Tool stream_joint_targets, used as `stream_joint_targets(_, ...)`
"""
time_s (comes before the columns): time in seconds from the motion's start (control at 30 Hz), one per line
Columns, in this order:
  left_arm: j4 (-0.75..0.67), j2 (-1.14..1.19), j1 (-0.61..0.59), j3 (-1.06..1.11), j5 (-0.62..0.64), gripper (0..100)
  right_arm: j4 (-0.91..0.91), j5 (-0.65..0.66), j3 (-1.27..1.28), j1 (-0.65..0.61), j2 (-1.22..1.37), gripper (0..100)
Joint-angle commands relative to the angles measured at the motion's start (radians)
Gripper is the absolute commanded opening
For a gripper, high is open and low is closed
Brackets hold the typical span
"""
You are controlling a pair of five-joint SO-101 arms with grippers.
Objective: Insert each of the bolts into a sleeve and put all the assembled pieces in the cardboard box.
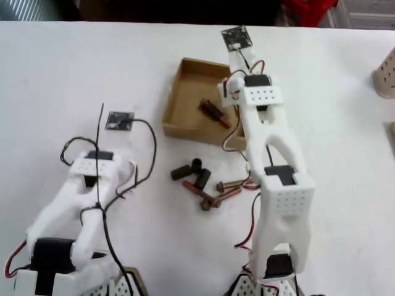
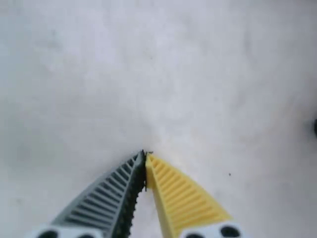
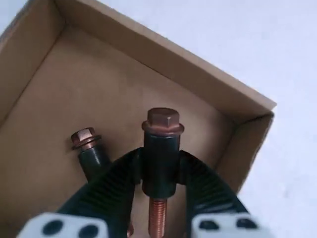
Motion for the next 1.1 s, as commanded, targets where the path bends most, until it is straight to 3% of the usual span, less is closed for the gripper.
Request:
stream_joint_targets(0.0, 0.005, 0.002, -0.010, -0.041, -0.012, 3, 0.016, -0.020, -0.124, -0.012, 0.027, 17.2)
stream_joint_targets(0.1, 0.005, 0.004, -0.010, -0.043, -0.012, 3, 0.016, -0.051, -0.150, -0.005, 0.045, 23.5)
stream_joint_targets(0.2, 0.005, 0.005, -0.010, -0.043, -0.012, 3, 0.042, -0.052, -0.157, -0.005, 0.039, 23.0)
stream_joint_targets(0.3, 0.005, 0.005, -0.010, -0.044, -0.012, 3, 0.120, -0.052, -0.157, -0.008, -0.005, 15.6)
stream_joint_targets(0.4, 0.005, 0.007, -0.010, -0.044, -0.012, 3, 0.226, -0.052, -0.155, -0.018, -0.065, 2.1)
stream_joint_targets(0.8, 0.003, 0.008, -0.010, -0.044, -0.012, 3, 0.601, -0.048, -0.146, 0.008, -0.226, 1.5)
stream_joint_targets(1.07, 0.003, 0.008, -0.010, -0.043, -0.012, 3, 0.857, 0.153, -0.106, 0.019, -0.352, 1.5)
